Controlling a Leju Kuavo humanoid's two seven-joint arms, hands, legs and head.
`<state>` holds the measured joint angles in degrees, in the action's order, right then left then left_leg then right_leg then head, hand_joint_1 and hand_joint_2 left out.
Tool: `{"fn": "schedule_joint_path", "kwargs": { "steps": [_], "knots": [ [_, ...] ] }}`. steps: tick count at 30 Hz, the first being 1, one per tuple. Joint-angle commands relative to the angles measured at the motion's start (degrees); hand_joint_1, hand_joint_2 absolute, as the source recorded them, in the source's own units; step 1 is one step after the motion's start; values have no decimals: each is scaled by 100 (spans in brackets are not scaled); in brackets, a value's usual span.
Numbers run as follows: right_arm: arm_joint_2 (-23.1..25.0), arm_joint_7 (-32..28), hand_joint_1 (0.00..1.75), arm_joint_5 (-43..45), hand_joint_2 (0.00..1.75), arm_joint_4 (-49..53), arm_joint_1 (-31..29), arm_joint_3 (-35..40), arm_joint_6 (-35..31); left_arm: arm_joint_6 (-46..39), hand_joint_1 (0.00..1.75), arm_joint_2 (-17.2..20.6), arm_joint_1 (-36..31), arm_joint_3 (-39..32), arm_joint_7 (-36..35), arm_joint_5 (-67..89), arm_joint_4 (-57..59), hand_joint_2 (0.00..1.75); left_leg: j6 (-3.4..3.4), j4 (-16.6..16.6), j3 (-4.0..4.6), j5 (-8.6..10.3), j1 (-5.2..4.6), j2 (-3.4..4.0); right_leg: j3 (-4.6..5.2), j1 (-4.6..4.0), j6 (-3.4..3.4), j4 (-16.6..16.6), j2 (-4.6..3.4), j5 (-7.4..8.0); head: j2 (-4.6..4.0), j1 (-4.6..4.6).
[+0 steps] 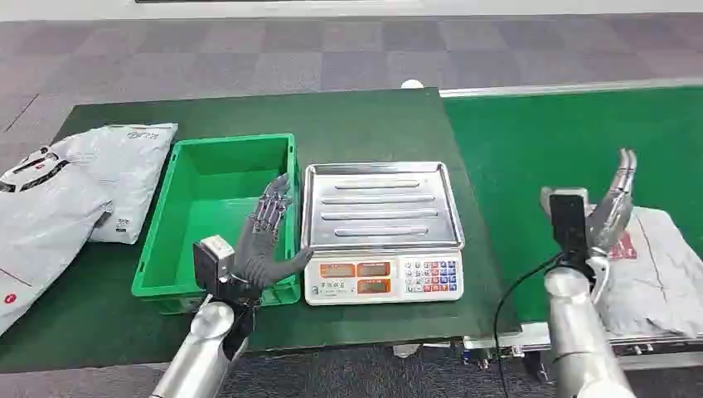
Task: Moved the parcel from conveyor to table for the left to box.
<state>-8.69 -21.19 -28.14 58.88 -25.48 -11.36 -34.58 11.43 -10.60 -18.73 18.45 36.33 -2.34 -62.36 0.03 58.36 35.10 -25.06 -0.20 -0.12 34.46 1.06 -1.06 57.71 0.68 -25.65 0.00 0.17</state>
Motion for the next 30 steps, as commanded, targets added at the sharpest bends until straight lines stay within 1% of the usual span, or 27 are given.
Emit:
{"fn": "schedule_joint_path", "kwargs": {
  "steps": [1, 2, 3, 4, 5, 7, 8, 9, 10, 11, 12, 14, 15, 16, 17, 18, 20, 21, 22, 24, 26, 30],
  "knots": [
    [-1401, 1727, 0, -1473, 175, -4008, -1996, -37, 680, 13, 0, 207, -236, 152, -65, -80, -43, 175, 2, 2, -6, -1, 3, 4, -12, -3, -2, -6, -5, 6, -2, 0],
    [-1401, 1727, 0, -1473, 175, -4008, -1996, -37, 680, 13, 0, 207, -236, 152, -65, -80, -43, 175, 2, 0, -9, 1, 5, 1, -17, -5, 0, -12, -3, 7, 0, 0],
    [-1415, 1900, 0, -1586, 175, -4091, -2014, 33, 750, 19, 0, 207, -223, 162, -65, -82, -63, 175, 1, 5, -8, -1, 4, -1, -16, -4, -1, -8, -1, 4, -2, 0],
    [-1457, 2191, 0, -1730, 175, -4205, -2072, 123, 1003, 36, 0, 205, -213, 171, -74, -88, -80, 175, 0, 1, -11, 1, 5, -2, -19, -5, 1, -14, -1, 6, 0, 0],
    [-1469, 2287, 0, -1771, 175, -4220, -2079, 142, 1101, 42, 0, 199, -204, 167, -78, -95, -89, 175, 0, 4, -6, -1, 2, -2, -13, -2, -1, -6, 0, 4, 0, 0],
    [-1540, 2841, 0, -2022, 175, -4326, -2044, 274, 1765, 125, 0, 151, -110, 135, -133, -100, -215, 175, 0, 4, -2, -1, 1, -10, -11, -1, -1, -4, 5, 3, -2, 0],
    [-1549, 2993, 0, -2070, 175, -4350, -2009, 274, 2019, 156, 0, 141, -78, 122, -165, -80, -257, 175, -2, 0, -11, -3, 3, -7, -19, -3, 1, -10, 1, 3, 0, 0],
    [-1551, 3091, 0, -2125, 175, -4373, -1997, 307, 2119, 164, 0, 143, -67, 116, -174, -69, -269, 175, -3, -6, -17, -3, 6, -8, -27, -7, 3, -19, 1, 3, -2, 0],
    [-1577, 3401, 0, -2366, 175, -4450, -2007, 492, 2410, 176, 0, 156, -67, 113, -184, -41, -269, 175, -1, -1, -11, -2, 3, -10, -19, -4, 0, -11, 4, 2, 0, 0],
    [-1611, 3911, 0, -2831, 175, -4499, -2032, 919, 2642, 184, 0, 168, -64, 99, -180, -27, -262, 175, -3, -8, -20, -2, 6, -5, -27, -7, 3, -20, -2, 5, -2, 0],
    [-1598, 3971, 0, -2859, 175, -4506, -2039, 931, 2672, 190, 0, 176, -65, 95, -178, -25, -262, 175, 0, 0, -8, -2, 2, -4, -15, -3, -1, -8, -1, 3, -2, 0],
    [-1569, 4283, 0, -3087, 175, -4561, -2053, 1067, 2927, 195, 0, 169, -63, 56, -180, -19, -267, 175, -1, 1, -5, -3, 3, 2, -10, -4, 0, -6, -8, 4, 0, 0],
    [-1538, 4532, 0, -3175, 175, -4608, -2041, 1065, 3385, 226, 0, 155, -68, 41, -205, 1, -262, 175, -2, -5, -13, -3, 4, 6, -18, -5, 2, -14, -13, 6, -2, 0],
    [-1527, 4689, 0, -3226, 175, -4634, -2010, 1063, 3626, 235, 0, 147, -80, 41, -214, 11, -241, 175, 0, 1, -1, -1, 2, -2, -8, -3, -1, -6, -2, 4, 0, 0],
    [-1516, 4960, 0, -3229, 175, -4672, -1957, 995, 3866, 244, 0, 131, -89, 55, -223, 23, -208, 175, -1, -3, -10, -3, 4, 6, -16, -5, 2, -12, -12, 6, 0, 0],
    [-1513, 4948, 0, -3229, 175, -4673, -1918, 993, 3860, 243, 0, 121, -84, 60, -223, 23, -202, 175, 0, 1, -4, -2, 5, -2, -12, -5, 0, -8, -2, 4, 0, 0],
    [-1528, 5025, 0, -3228, 175, -4668, -1870, 963, 3878, 237, 0, 107, -84, 67, -223, 27, -173, 175, -3, -12, -19, -1, 8, 2, -26, -9, 4, -23, -8, 7, 0, 0],
    [-1528, 5025, 0, -3228, 175, -4668, -1870, 963, 3878, 237, 0, 107, -84, 67, -223, 27, -173, 175, -1, -4, -10, -1, 5, -6, -19, -6, 1, -13, 1, 3, 0, 0],
    [-1544, 5214, 0, -3242, 175, -4686, -1867, 938, 3954, 226, 0, 100, -78, 65, -223, 29, -165, 175, 1, -1, -4, 1, 0, -8, -11, 0, -1, -7, 3, 2, -2, 0],
    [-1584, 5408, 0, -3245, 175, -4696, -1815, 847, 4195, 228, 0, 101, -47, 80, -234, 44, -197, 175, -3, -10, -18, -2, 7, -4, -27, -8, 4, -22, -3, 5, -2, 0],
    [-1605, 5416, 0, -3236, 175, -4704, -1762, 783, 4295, 220, 0, 89, -20, 78, -243, 51, -227, 175, -2, -9, -18, -2, 6, -9, -27, -6, 3, -19, 3, 1, 0, 0],
    [-1605, 5416, 0, -3236, 175, -4704, -1762, 783, 4295, 220, 0, 89, -20, 78, -243, 51, -227, 175, 0, -1, -8, -1, 3, -11, -16, -3, 0, -11, 5, 1, 0, 0]
  ]
}}
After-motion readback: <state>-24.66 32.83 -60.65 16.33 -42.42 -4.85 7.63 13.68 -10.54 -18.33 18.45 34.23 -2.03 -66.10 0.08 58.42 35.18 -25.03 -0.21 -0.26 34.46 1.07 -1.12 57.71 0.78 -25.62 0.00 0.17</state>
